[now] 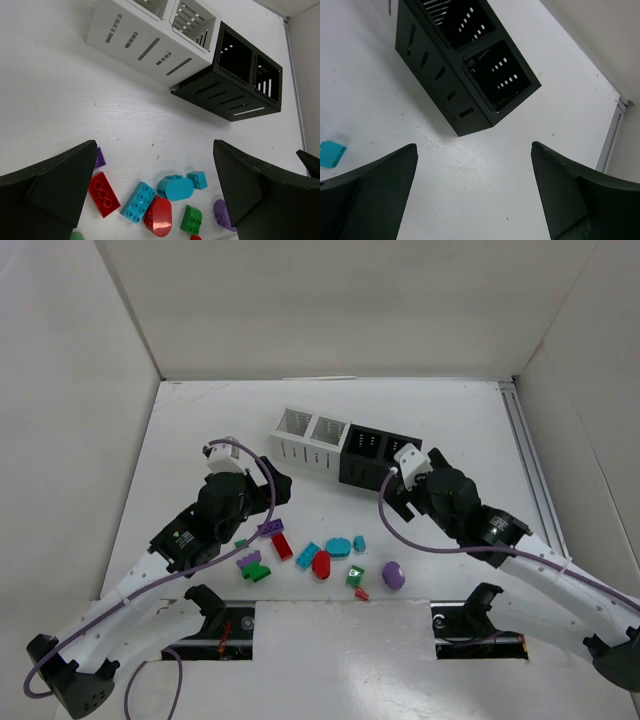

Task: Sort the legos into containers by color

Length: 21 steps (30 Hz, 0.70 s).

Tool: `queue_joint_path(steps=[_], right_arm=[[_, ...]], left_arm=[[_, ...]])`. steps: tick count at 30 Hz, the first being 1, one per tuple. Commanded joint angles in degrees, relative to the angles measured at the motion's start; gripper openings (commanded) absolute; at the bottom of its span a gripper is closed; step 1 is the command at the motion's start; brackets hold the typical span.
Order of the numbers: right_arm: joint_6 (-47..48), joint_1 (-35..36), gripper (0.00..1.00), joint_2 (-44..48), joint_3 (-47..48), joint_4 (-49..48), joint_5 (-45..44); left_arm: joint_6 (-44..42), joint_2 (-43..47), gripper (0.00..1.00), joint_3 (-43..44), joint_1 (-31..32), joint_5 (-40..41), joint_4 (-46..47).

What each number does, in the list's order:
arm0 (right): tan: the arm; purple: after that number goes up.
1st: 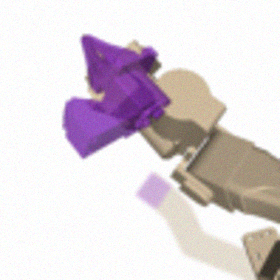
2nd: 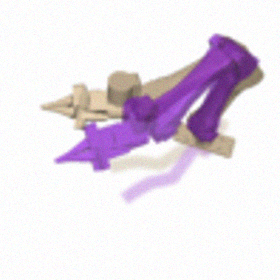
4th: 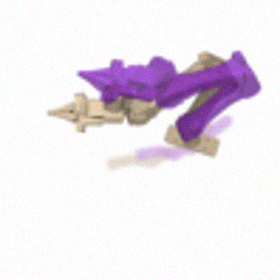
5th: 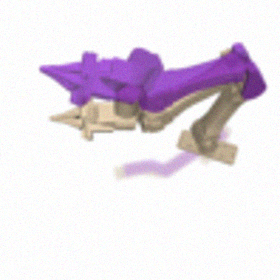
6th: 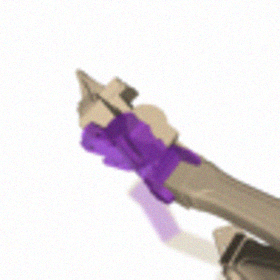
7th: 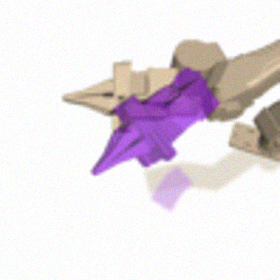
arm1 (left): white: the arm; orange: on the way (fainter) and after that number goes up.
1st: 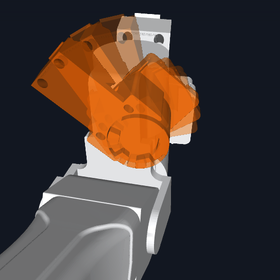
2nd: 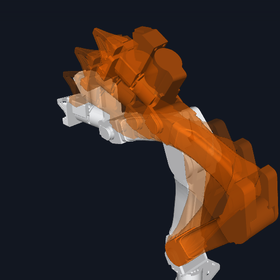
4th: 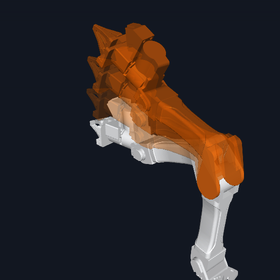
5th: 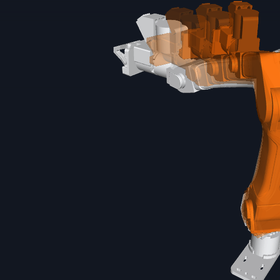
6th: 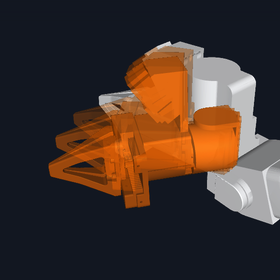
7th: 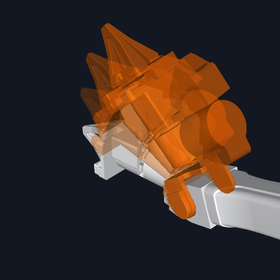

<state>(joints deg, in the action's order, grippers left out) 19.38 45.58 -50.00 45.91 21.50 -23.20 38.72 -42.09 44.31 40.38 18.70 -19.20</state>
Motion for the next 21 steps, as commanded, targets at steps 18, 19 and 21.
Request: queue_joint_path(steps=[18,19,21], right_arm=[[-3.5,9.8,0.9,-10.2,-7.1,-7.6,10.6],[-4.9,9.8,0.89,-11.1,-7.1,-7.6,9.8],[-7.8,9.8,0.79,-13.4,-7.7,-7.6,9.3]], left_arm=[[2.1,-0.5,1.0,-3.0,-0.1,-0.4,2.0],[2.1,-0.5,1.0,-3.0,-0.1,-0.4,2.0],[2.6,-0.5,1.0,-3.7,-0.1,-1.0,2.0]])
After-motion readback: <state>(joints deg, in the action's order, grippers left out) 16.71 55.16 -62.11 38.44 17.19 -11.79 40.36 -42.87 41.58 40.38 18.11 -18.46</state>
